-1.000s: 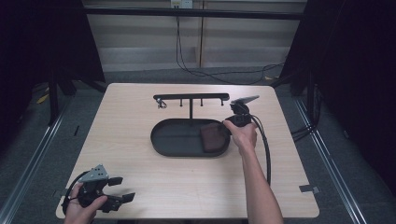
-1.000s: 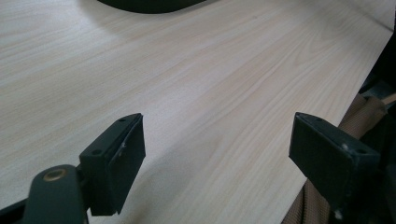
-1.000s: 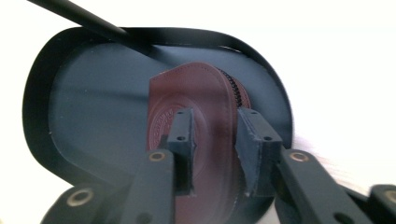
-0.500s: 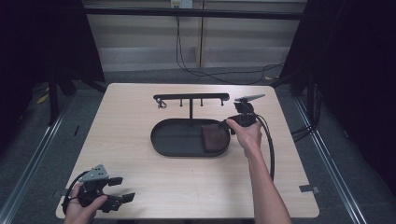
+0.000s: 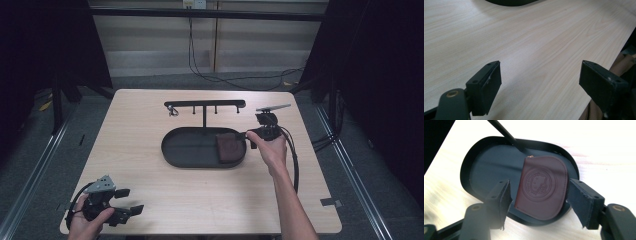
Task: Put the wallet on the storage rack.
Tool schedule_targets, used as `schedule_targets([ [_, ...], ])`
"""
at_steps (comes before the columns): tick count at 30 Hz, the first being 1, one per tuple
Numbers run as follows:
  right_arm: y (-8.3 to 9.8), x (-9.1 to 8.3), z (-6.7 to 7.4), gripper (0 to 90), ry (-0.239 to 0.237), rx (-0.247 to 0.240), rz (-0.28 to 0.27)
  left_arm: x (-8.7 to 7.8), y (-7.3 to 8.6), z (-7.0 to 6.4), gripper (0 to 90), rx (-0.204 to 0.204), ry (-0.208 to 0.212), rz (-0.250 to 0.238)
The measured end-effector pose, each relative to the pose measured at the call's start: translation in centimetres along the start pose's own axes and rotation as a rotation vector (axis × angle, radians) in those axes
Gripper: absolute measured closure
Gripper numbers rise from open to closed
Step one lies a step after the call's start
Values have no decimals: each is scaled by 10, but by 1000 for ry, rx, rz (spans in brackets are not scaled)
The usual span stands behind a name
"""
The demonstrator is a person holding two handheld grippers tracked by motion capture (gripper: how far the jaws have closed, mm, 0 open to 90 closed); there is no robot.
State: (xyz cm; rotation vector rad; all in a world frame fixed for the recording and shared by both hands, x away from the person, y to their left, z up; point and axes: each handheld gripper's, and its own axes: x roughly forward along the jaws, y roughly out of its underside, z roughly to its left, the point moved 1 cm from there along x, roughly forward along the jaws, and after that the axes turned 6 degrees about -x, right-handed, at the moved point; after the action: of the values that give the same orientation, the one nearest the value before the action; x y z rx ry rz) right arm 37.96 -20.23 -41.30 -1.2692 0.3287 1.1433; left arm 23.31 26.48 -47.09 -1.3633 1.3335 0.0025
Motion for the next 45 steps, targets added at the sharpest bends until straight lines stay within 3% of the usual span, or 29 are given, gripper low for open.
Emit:
schedule_targets([
  [3, 6, -3, 2, 286, 11, -13, 5, 1, -1, 0, 178, -22, 2, -1],
  [12, 21, -17, 4, 234, 2, -45, -30, 2, -1, 2, 174, -27, -1, 2],
  [23, 45, -31, 6, 222, -9, -74, -71, 2, -1, 3, 174, -29, -10, 6],
  [27, 55, -38, 4, 215, -41, -51, -97, 2, -1, 3, 174, -24, -9, 8],
  [32, 71, -44, 4, 203, 8, -58, -104, 0, -1, 3, 174, -30, -6, 4],
  [38, 91, -46, 4, 196, 12, -61, -103, 0, 0, 2, 174, -26, -7, 6],
  [45, 114, -52, 5, 212, 53, -81, -117, 0, 0, 3, 174, -33, -11, 0],
])
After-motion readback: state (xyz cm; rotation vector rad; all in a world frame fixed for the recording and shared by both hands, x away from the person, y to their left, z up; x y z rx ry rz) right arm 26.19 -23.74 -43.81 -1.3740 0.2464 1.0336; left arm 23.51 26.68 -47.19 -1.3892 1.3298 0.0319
